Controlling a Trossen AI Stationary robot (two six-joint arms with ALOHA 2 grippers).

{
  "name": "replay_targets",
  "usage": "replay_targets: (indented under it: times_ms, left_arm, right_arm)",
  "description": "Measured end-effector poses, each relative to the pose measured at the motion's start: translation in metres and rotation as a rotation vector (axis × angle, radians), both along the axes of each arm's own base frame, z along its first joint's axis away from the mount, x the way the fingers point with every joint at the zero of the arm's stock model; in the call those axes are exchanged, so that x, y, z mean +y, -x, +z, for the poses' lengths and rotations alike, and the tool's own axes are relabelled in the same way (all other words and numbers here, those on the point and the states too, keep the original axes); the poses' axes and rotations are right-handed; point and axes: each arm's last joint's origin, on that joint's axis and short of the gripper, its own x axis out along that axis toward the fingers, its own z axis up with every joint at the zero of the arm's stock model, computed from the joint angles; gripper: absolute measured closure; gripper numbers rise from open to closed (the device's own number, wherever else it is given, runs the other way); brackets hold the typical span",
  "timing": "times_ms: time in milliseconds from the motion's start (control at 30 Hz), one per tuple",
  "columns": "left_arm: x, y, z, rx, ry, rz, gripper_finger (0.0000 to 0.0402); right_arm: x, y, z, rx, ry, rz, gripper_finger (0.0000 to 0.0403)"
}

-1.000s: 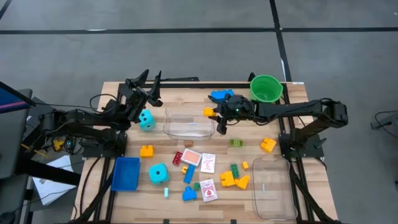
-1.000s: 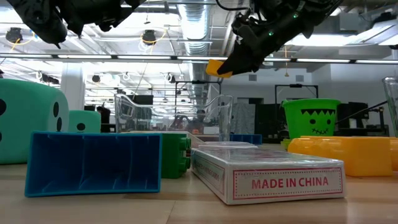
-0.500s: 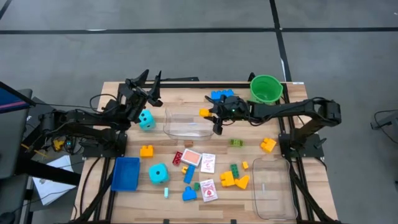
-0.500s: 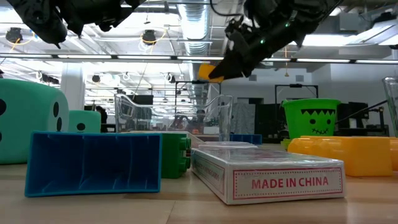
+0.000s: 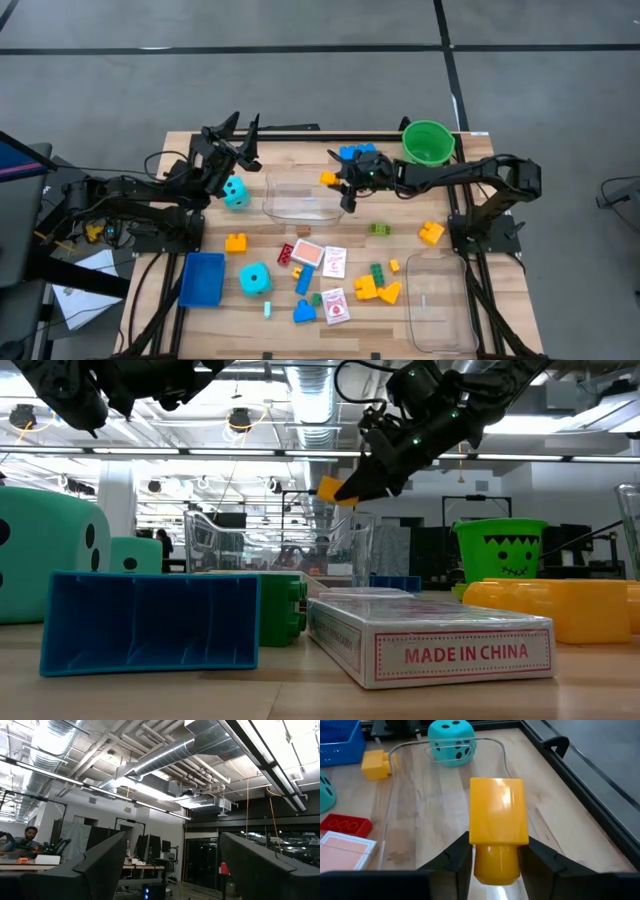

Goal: Pick & Place Toys
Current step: Put the yellow game piece into the top transparent bin, then put the light green game piece into the top transparent bin

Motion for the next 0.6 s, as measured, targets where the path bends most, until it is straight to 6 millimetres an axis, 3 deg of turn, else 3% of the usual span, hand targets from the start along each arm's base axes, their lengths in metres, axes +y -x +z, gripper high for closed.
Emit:
replay_targets:
  times_ms: [600]
  left_arm:
    - [0.0,0.0,0.0,0.0,0.0,0.0,0.0086]
  right_arm:
    - [-0.0005,-0.0013,0.0025,-0.038,-0.025,-0.027,0.0201]
